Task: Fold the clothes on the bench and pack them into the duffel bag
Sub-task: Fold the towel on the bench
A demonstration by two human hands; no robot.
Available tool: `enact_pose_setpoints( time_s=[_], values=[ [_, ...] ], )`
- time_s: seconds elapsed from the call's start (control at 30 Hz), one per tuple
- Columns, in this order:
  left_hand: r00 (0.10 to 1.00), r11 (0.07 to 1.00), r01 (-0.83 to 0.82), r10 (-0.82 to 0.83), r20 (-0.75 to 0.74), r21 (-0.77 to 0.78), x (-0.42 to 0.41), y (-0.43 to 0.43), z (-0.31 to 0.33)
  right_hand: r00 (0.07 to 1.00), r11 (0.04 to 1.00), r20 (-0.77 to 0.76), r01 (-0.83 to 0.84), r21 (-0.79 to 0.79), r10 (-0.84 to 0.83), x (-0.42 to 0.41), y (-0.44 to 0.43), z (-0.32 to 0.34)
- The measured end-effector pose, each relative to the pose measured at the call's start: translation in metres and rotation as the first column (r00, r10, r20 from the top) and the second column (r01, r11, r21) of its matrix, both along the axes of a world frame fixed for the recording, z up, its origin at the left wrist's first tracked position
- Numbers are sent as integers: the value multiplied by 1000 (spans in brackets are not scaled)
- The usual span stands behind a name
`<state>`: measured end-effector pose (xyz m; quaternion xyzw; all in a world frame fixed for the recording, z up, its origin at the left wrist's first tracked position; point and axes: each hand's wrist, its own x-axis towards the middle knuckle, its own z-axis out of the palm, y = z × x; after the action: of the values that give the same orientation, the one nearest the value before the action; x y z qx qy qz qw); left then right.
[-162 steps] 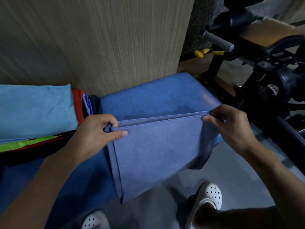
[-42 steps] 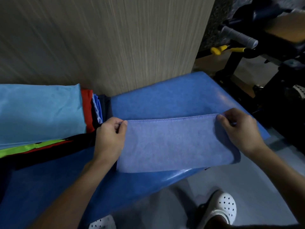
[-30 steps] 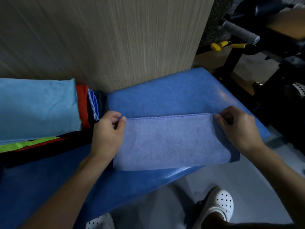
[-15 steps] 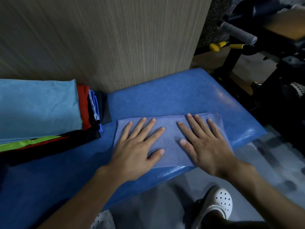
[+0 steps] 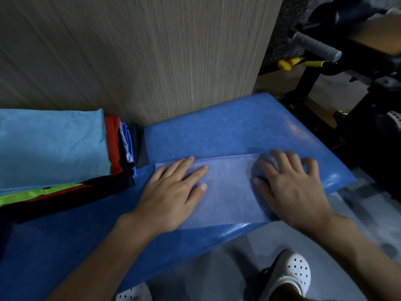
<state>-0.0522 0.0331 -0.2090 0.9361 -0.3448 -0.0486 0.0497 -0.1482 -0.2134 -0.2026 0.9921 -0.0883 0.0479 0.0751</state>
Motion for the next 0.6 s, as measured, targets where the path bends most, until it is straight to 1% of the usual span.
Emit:
enact_pose_setpoints(
  time_s=[0.03,0.1,0.2,0.23,0.27,0.3,0.37,0.4,0.43,0.47,0.53,0.6],
  values=[
    [999,1000,-4,3,46,16,0,0,2,1000,1000,27,12,-3,-12,5,5,3],
    [990,999,-17,13,137,34,-1,-1,6,999,998,36,4,55,-6,14,13,5],
    [960,997,-19,38,276,-71,0,-6,10,993,989,4,-115,95,115,20,16,1],
    [955,994,-9,41,293,-111,1,-6,10,987,983,14,-159,93,158,21,16,0],
    [957,989,15,28,288,-144,2,-6,8,985,982,32,-171,80,168,22,17,1],
    [966,985,60,-17,257,-160,3,-4,4,989,988,47,-141,59,138,23,17,2],
    [981,972,175,-158,116,-157,3,0,-3,998,999,53,-29,29,27,25,18,2],
    [975,966,221,-217,39,-132,3,2,-7,999,999,43,5,39,-6,26,19,1],
    [970,966,240,-243,-16,-93,1,3,-9,999,999,42,6,49,-8,26,20,-1],
    [969,969,242,-243,-41,-41,-1,4,-10,999,998,47,-21,55,18,25,21,-5],
    [978,978,207,-207,-1,15,-7,5,-12,991,989,62,-122,84,117,24,24,-10],
    [976,978,201,-204,70,52,-12,3,-4,974,968,80,-220,117,212,25,28,-12]
  ],
)
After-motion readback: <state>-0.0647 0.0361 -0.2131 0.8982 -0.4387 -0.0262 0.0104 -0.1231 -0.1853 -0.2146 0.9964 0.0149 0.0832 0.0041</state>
